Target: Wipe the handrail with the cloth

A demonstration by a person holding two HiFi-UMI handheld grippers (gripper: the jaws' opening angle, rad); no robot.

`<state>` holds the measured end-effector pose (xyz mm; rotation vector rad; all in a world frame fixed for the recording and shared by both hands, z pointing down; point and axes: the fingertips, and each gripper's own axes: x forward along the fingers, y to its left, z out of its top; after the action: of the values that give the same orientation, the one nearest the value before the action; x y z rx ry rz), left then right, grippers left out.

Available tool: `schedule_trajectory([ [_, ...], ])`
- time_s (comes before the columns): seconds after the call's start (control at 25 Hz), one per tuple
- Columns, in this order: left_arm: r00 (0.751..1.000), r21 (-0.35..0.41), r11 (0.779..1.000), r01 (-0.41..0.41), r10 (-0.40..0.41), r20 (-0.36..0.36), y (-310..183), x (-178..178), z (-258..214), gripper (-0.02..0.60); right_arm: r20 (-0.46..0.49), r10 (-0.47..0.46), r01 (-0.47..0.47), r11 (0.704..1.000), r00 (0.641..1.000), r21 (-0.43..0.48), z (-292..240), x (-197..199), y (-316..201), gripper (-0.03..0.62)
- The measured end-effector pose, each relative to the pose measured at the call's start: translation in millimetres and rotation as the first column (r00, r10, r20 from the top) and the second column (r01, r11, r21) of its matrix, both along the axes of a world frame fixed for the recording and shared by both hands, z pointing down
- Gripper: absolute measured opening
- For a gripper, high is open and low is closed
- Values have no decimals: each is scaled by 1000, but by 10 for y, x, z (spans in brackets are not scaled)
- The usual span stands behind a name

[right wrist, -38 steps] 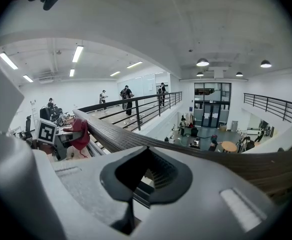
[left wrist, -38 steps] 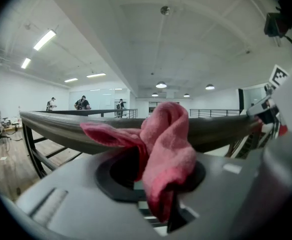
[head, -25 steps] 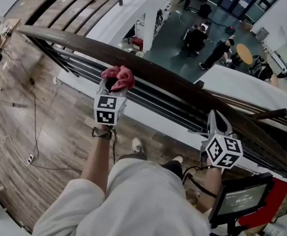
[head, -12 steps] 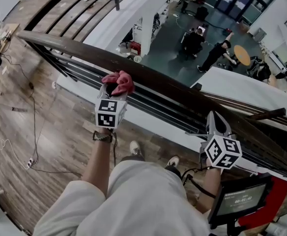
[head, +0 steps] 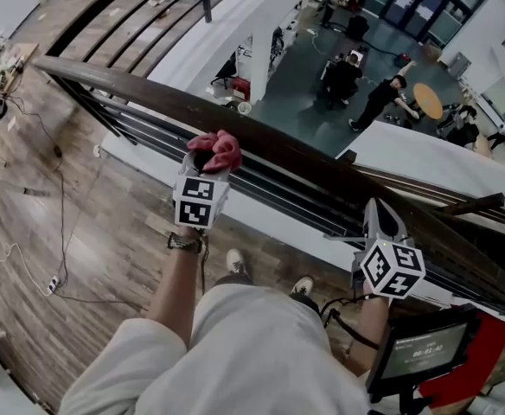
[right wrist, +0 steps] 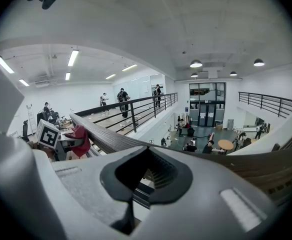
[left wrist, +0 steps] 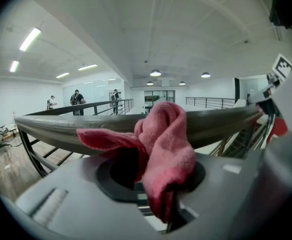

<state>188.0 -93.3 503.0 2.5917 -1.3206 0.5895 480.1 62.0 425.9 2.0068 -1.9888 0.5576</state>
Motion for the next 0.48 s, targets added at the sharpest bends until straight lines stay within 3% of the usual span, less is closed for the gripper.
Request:
schedule_trajectory([
  [0.48, 999, -21, 999, 33, -33, 19, 110, 218, 6, 147, 0, 7, -7, 1000, 1000, 0, -39, 350, 178, 3],
])
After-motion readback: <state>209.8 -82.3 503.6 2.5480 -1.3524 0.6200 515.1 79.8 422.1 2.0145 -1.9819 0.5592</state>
